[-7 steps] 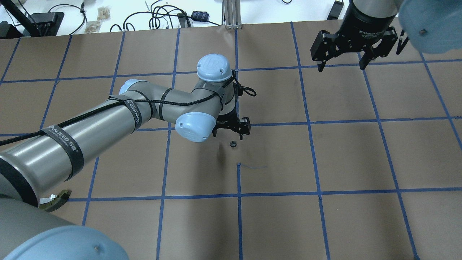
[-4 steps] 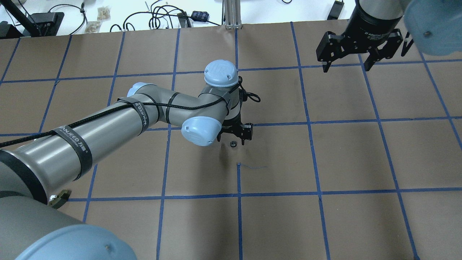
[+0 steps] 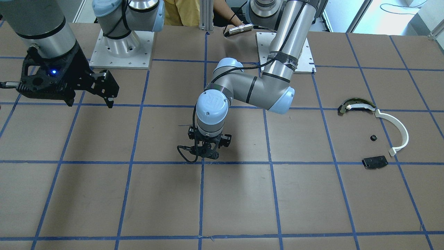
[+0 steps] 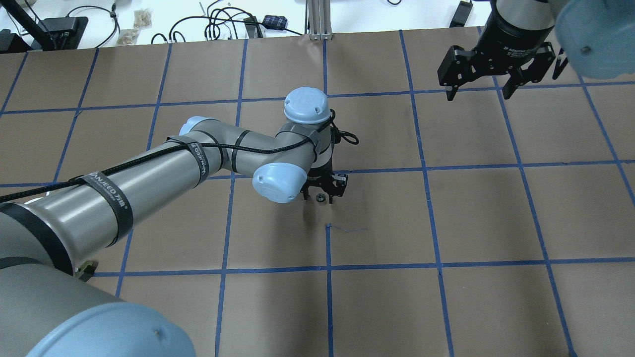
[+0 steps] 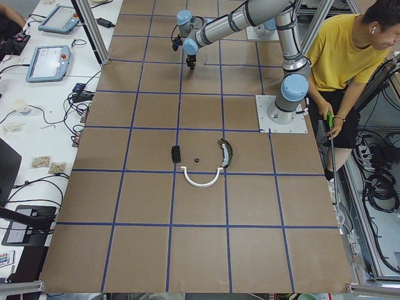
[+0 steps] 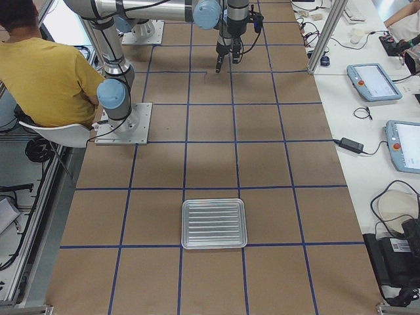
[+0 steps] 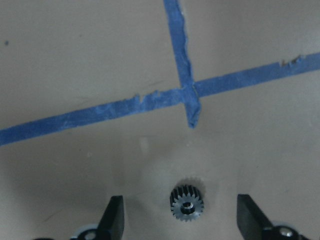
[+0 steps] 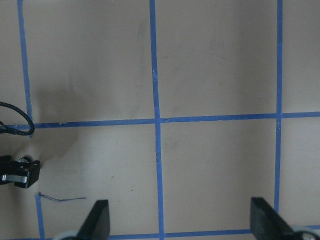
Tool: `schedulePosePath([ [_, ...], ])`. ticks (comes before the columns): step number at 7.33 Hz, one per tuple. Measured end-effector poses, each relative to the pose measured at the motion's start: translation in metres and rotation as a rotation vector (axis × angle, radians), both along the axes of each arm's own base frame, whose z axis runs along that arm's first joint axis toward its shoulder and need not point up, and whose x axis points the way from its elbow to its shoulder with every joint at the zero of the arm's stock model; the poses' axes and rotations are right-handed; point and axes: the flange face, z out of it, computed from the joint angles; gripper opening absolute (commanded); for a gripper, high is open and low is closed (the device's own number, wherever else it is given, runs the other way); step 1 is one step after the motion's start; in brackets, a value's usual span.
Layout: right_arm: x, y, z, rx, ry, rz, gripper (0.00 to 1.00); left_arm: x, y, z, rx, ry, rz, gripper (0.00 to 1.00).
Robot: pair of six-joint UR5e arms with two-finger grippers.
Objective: Place bearing gear from tray to pile
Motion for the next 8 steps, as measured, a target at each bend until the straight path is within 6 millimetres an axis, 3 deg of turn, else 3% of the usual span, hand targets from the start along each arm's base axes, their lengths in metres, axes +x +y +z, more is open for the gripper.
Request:
schedulePosePath([
  [1,0.000,0.000,0.000,0.001,-0.001,0.000,1.00,0.000,0.000,0.000,0.001,0.000,0.004,0.00],
  [3,0.000,0.000,0.000,-0.002,0.001,0.001,1.00,0.000,0.000,0.000,0.000,-0.002,0.018,0.00],
  [5,0.002,0.001,0.002,-0.008,0.009,0.004,1.00,0.012,-0.012,0.022,-0.043,-0.015,0.028,0.00],
  [6,0.002,0.001,0.003,-0.012,0.010,0.002,1.00,0.043,-0.031,0.038,-0.065,-0.047,0.067,0.00],
  [7,0.002,0.001,0.003,-0.014,0.011,0.000,1.00,0.089,-0.055,0.058,-0.073,-0.075,0.120,0.00],
  [8,0.002,0.001,0.003,-0.014,0.012,0.000,1.00,0.152,-0.080,0.080,-0.080,-0.107,0.167,0.00],
])
